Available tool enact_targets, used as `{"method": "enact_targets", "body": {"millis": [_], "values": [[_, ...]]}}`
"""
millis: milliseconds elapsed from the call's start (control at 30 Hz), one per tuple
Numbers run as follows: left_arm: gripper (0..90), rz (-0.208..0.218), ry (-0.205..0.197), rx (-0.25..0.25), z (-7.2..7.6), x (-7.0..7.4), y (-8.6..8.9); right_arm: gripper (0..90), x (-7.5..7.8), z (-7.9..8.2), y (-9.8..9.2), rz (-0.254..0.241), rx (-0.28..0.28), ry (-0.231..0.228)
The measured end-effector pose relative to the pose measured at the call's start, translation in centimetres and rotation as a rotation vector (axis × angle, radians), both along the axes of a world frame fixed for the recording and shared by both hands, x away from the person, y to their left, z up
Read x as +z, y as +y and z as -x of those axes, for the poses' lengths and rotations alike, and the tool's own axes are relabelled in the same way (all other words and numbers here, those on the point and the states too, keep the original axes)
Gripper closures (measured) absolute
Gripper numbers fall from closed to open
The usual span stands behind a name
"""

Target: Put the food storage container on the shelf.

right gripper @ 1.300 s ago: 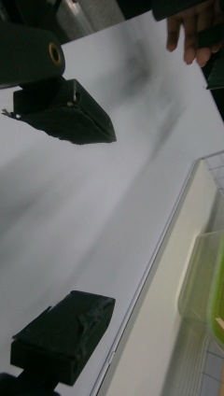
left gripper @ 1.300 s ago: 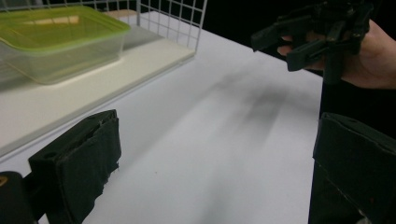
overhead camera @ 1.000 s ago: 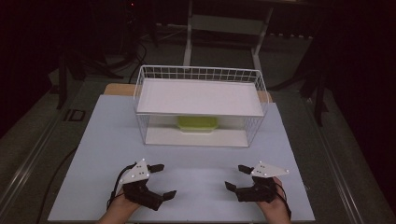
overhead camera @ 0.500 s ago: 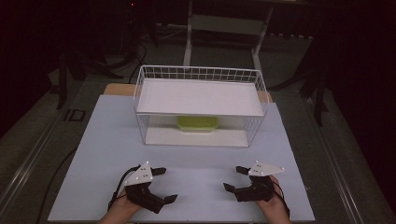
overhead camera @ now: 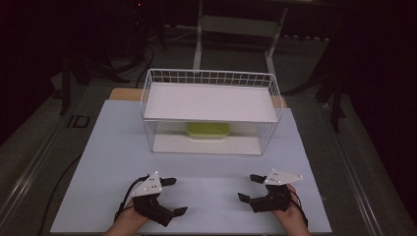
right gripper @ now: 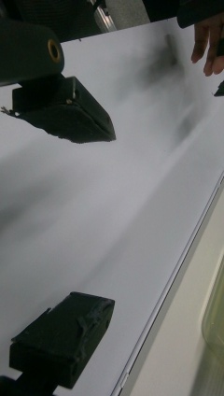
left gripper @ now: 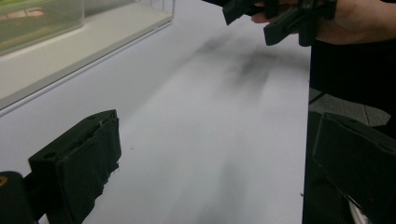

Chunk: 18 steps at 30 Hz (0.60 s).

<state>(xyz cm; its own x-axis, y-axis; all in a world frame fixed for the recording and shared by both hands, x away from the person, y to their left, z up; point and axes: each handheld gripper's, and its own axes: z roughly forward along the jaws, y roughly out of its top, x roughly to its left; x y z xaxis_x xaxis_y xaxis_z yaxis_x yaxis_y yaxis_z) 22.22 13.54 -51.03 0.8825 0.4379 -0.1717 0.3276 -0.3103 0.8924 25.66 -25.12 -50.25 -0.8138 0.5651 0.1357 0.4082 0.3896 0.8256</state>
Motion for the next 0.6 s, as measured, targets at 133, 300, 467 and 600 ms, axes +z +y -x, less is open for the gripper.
{"method": "enact_targets", "body": {"millis": [133,300,467,600], "values": [[1.6,0.014,-0.001,-0.002,0.02,0.06,-0.03,15.3,-0.07,-0.05,0.00,0.004,-0.004,-0.001],[1.6,0.016,-0.003,-0.003,0.04,0.07,-0.08,14.8,-0.17,-0.09,-0.05,0.006,-0.009,0.002],[1.6,0.016,-0.006,-0.001,0.06,0.08,-0.06,14.7,-0.26,-0.08,0.09,0.009,0.000,0.007],[1.6,0.021,-0.007,0.006,0.03,0.11,0.06,14.7,-0.28,-0.05,0.23,0.020,0.002,0.006]]}}
